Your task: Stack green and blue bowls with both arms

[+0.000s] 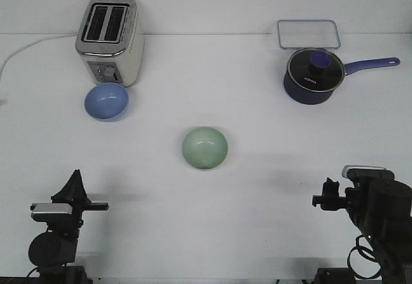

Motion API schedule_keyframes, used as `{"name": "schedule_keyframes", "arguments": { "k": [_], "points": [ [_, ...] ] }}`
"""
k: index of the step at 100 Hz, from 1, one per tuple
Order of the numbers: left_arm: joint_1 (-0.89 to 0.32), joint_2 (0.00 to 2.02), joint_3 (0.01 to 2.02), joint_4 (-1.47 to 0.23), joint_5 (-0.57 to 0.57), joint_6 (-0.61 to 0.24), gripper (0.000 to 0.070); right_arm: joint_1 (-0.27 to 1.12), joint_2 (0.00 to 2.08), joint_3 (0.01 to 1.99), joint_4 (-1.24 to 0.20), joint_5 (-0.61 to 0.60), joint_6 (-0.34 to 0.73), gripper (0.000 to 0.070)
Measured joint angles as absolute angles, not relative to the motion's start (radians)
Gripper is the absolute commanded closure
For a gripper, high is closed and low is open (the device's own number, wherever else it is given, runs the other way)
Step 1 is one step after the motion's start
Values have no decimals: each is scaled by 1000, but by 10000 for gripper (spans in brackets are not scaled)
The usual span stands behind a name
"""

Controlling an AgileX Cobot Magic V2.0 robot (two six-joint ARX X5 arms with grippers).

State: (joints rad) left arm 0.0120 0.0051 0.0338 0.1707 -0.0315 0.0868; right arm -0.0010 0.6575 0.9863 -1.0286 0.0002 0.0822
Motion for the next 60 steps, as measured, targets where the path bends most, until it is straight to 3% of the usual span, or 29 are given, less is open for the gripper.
{"name": "schedule_keyframes", "arguments": {
  "k": [60],
  "points": [
    [12, 5, 34, 171, -31, 87, 687, -1, 650, 986, -1011, 0, 82, 287]
  ]
}}
